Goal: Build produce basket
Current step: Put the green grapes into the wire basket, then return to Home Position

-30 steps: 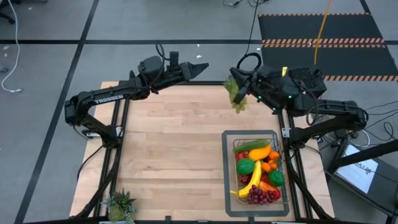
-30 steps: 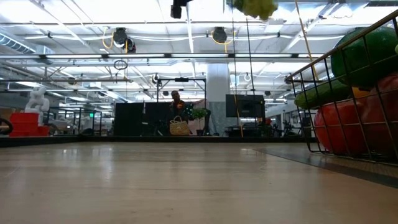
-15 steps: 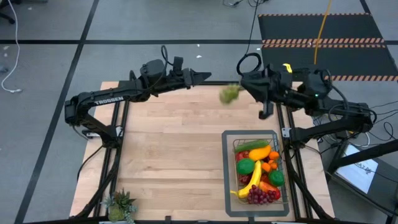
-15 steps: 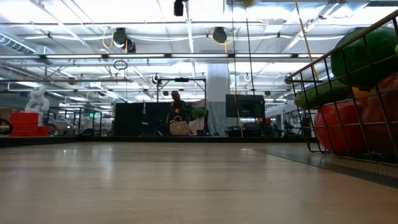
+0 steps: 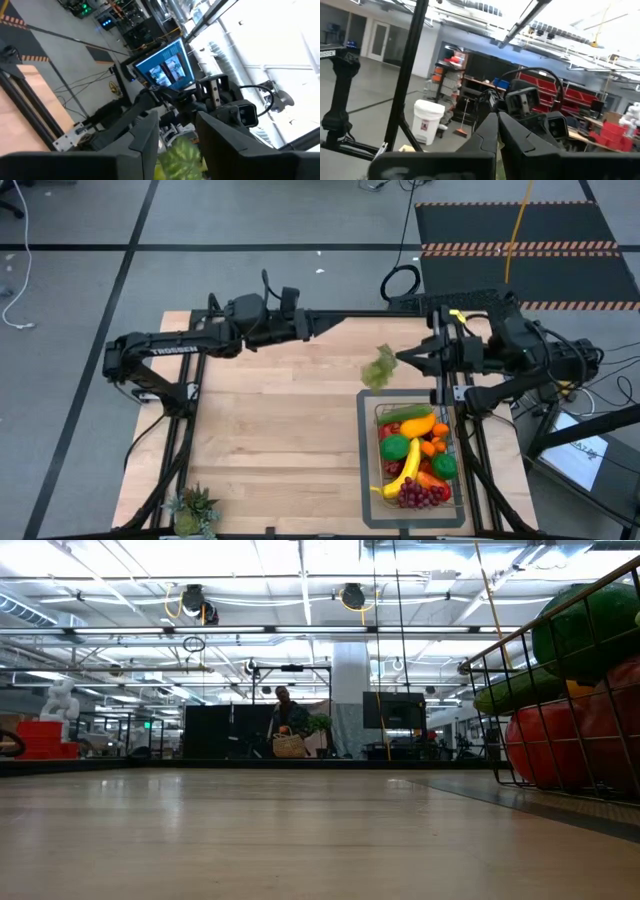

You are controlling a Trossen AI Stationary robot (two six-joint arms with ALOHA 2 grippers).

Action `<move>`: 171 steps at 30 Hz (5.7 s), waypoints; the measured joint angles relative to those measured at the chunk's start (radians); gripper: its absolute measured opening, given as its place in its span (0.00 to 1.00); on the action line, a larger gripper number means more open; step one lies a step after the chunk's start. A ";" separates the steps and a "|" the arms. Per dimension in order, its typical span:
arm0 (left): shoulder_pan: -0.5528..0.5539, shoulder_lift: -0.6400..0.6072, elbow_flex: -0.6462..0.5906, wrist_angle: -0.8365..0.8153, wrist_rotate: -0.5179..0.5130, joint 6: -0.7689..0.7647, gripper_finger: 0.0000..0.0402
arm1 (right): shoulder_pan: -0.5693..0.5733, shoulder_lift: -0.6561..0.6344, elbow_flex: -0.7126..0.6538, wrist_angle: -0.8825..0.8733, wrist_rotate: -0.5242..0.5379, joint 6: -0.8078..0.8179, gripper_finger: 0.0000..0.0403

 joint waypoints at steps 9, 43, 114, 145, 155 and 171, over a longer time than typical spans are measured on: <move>-0.069 0.000 0.000 0.000 -0.107 0.024 0.33 | 0.160 0.000 0.000 -0.025 0.187 0.023 0.00; -0.106 -0.004 0.000 -0.048 0.058 0.107 0.33 | 0.525 0.036 0.000 -0.345 0.431 1.000 0.00; -0.068 -0.126 -0.001 -0.173 0.107 0.302 0.33 | 0.442 -0.041 -0.087 -1.054 -0.032 1.443 0.21; 0.049 -0.374 0.000 -0.717 0.062 0.904 0.33 | 0.337 -0.260 -0.136 -0.755 0.471 0.495 0.02; 0.096 -0.380 -0.034 -0.745 0.115 1.101 0.05 | 0.186 -0.383 -0.486 -0.298 0.339 0.379 0.00; 0.096 -0.510 -0.510 -0.340 0.123 0.984 0.00 | 0.001 -0.576 -0.843 -0.012 0.095 0.348 0.00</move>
